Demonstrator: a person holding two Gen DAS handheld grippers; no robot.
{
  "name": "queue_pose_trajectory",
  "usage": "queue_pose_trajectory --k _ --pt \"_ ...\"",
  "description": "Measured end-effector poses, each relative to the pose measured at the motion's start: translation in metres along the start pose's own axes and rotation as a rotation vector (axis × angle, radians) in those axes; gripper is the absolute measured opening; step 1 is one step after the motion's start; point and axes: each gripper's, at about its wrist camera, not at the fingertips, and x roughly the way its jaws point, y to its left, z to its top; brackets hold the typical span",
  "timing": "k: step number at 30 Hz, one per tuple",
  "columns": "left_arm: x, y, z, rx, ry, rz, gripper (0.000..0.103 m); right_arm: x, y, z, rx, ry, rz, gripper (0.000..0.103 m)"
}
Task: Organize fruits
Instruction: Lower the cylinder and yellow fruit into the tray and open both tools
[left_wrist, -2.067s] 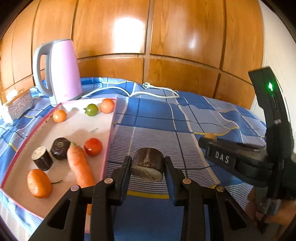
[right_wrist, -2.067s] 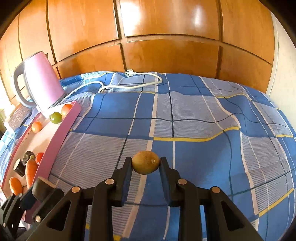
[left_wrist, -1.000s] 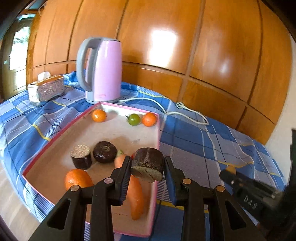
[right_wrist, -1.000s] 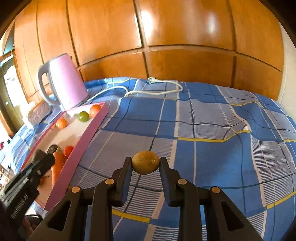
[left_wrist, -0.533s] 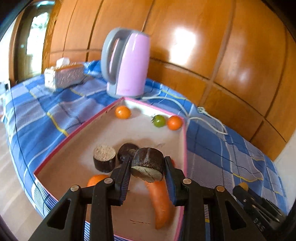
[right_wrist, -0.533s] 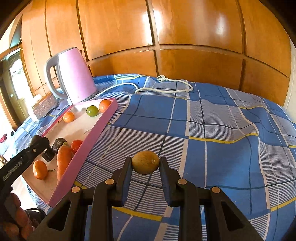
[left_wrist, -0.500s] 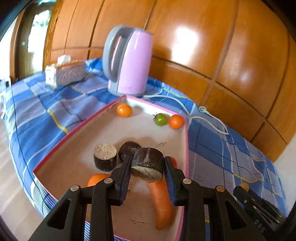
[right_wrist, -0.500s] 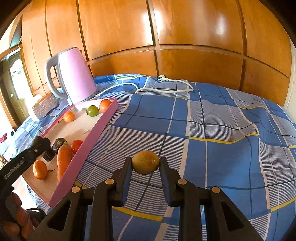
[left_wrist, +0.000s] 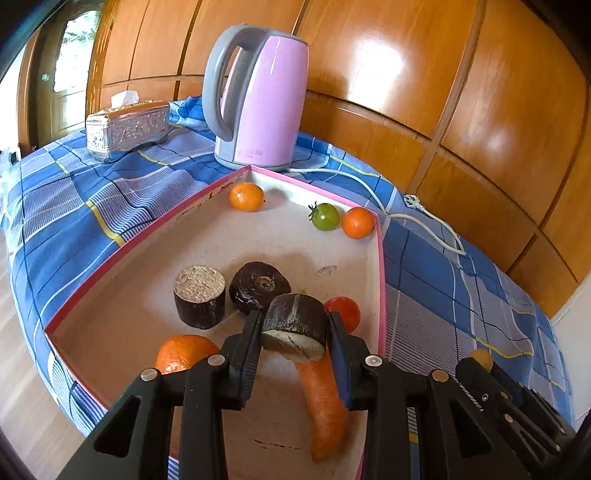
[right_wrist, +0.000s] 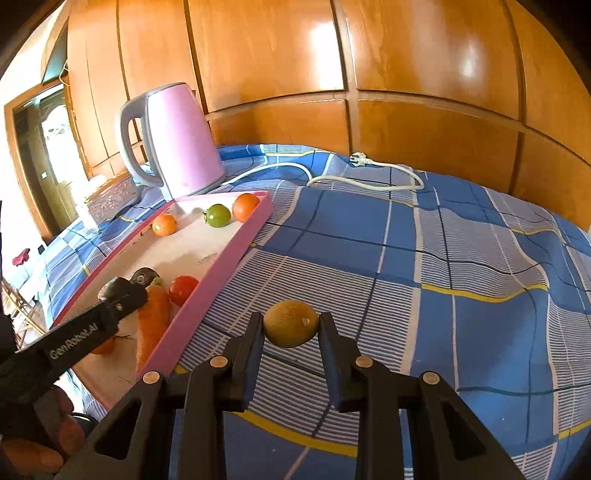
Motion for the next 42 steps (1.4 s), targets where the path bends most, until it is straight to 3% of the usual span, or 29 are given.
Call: queue_pose_trajectory --k 6,13,18,28,36,42 --pt "-0.003 0.005 0.002 -0.029 -0.003 -0.019 0.035 -0.002 -0.004 0.002 0.027 -0.01 0.019 0.03" --pt "-0.014 0.042 0.03 -0.14 0.02 -0.077 0.035 -0.003 -0.001 0.003 0.038 -0.008 0.04 0.03" --pt "-0.016 0.068 0.028 -0.201 0.035 -0.118 0.035 -0.004 0.012 0.008 0.054 -0.019 0.094 0.03" --pt "-0.018 0.048 0.024 -0.108 0.05 -0.258 0.035 0.01 0.053 0.023 0.01 0.008 0.202 0.03" --pt "-0.004 0.058 0.023 -0.177 0.135 -0.26 0.035 0.02 0.067 0.028 -0.069 0.04 0.203 0.03" --pt "-0.002 0.058 0.023 -0.172 0.14 -0.255 0.034 0.035 0.08 0.029 -0.141 0.074 0.192 0.031"
